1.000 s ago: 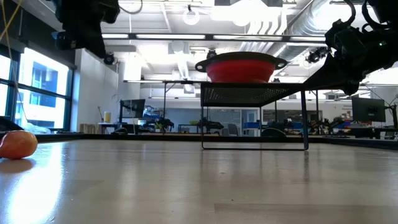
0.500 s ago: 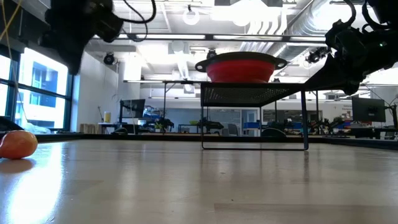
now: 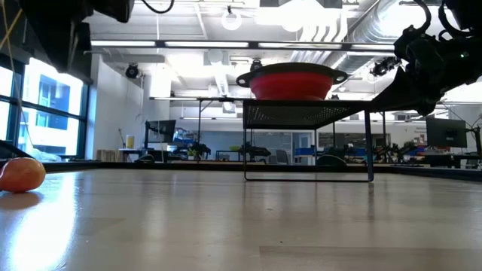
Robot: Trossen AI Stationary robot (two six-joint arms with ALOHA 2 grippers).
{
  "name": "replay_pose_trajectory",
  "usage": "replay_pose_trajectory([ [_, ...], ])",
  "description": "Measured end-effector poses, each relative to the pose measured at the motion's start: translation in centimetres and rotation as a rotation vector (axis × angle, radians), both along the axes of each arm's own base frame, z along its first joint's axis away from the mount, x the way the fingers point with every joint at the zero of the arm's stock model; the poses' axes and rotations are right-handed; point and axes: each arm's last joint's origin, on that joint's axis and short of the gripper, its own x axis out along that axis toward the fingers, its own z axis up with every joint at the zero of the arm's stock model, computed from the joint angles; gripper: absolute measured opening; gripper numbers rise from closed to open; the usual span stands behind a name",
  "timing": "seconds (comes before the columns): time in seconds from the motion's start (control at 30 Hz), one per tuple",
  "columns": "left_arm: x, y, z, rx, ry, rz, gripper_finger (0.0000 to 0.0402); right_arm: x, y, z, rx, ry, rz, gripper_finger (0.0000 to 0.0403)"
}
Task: Pick & Place Fruit
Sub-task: Put the orange pear into the red strainer bowl on the shelf
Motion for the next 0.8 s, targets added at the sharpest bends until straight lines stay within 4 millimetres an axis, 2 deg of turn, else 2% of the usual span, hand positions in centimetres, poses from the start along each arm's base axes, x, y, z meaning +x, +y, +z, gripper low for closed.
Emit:
replay_pose_trajectory([
  [0.2, 0.45, -0.13, -0.19, -0.01, -0.013, 0.006, 0.0016, 0.0, 0.0, -0.01, 0.0, 0.001, 0.0, 0.0002],
  [0.43, 0.46, 0.09, -0.49, 0.079, -0.009, -0.01, 0.0078, -0.06, -0.01, -0.13, -0.001, 0.016, 0.006, 0.0002],
  [0.8, 0.57, 0.04, -0.46, 0.073, -0.02, -0.004, 0.0172, -0.09, 0.0, -0.18, -0.004, 0.025, 0.013, 0.0002],
])
